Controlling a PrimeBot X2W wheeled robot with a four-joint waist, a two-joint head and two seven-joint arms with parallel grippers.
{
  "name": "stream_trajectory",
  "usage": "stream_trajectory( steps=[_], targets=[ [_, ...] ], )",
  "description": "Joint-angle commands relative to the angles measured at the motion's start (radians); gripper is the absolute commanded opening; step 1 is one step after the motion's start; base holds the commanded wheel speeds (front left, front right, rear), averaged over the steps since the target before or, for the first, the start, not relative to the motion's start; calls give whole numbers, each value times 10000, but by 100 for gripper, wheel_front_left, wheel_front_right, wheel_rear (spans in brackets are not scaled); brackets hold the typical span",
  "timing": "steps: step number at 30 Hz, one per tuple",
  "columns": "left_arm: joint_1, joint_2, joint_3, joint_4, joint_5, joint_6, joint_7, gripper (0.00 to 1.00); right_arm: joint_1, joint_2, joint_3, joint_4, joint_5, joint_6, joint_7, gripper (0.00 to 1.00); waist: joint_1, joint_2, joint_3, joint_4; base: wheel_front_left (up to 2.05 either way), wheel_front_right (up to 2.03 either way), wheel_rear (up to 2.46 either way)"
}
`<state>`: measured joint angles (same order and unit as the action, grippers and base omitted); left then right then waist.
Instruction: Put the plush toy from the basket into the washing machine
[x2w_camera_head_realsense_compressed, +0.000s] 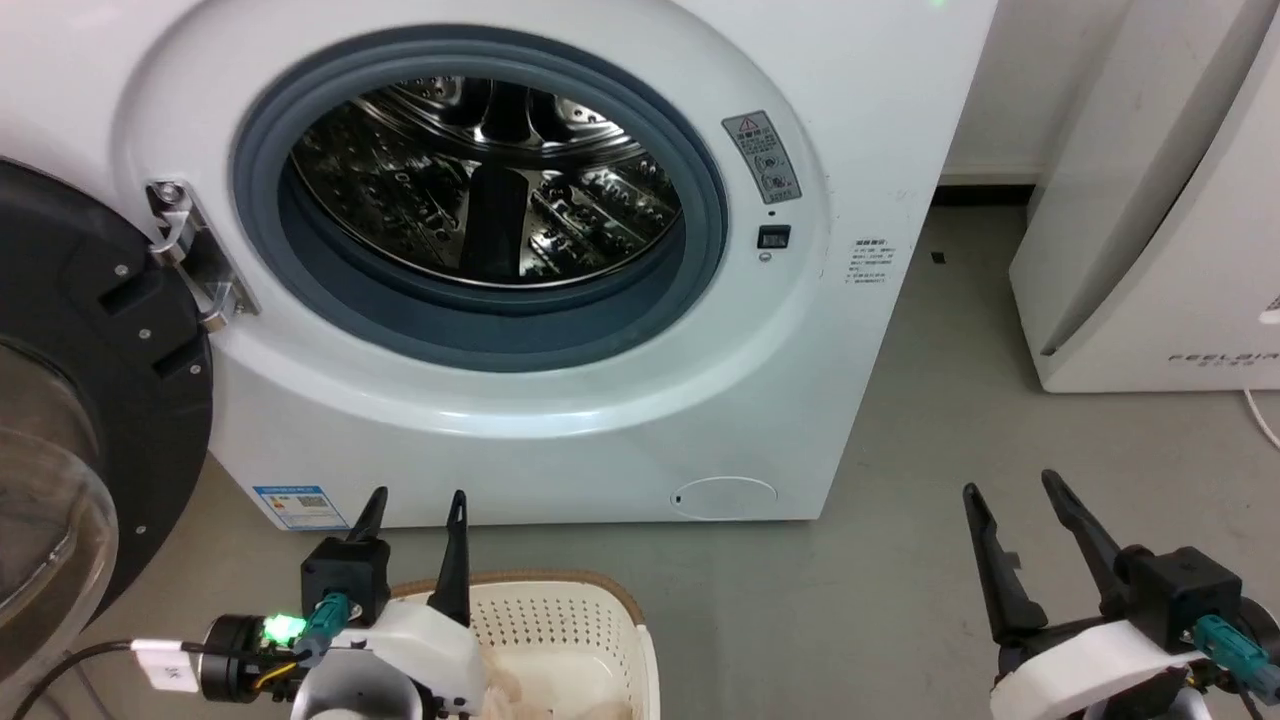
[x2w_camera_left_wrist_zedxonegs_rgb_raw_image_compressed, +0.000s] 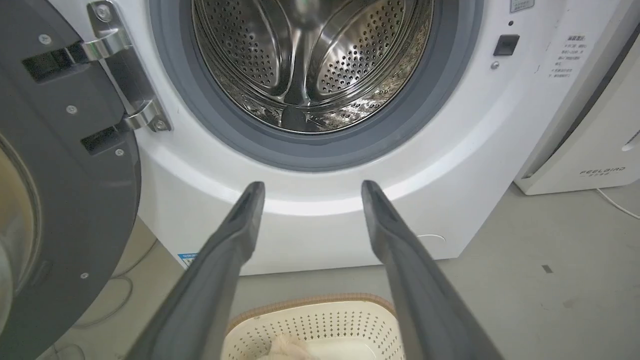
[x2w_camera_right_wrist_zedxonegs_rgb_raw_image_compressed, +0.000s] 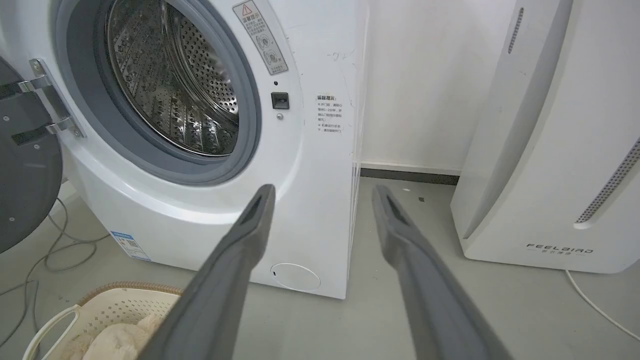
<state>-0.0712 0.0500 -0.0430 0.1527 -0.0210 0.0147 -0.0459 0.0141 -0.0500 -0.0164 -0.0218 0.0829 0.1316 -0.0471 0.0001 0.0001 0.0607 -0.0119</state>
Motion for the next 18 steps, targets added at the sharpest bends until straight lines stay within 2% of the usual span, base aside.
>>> stream_trajectory(
  steps=[1,18],
  targets=[
    [-261,13,-52,281,-52,-53,-97,100,-188,-1,-43,-93,136,-2,-96,100,-1,-1,141,-43,0,0,0],
    [-1627,241,-395,2913,-287,-294,-156,100,-770,-1,-164,-380,603,-3,-450,100,-1,-1,1590,-287,0,0,0]
  ],
)
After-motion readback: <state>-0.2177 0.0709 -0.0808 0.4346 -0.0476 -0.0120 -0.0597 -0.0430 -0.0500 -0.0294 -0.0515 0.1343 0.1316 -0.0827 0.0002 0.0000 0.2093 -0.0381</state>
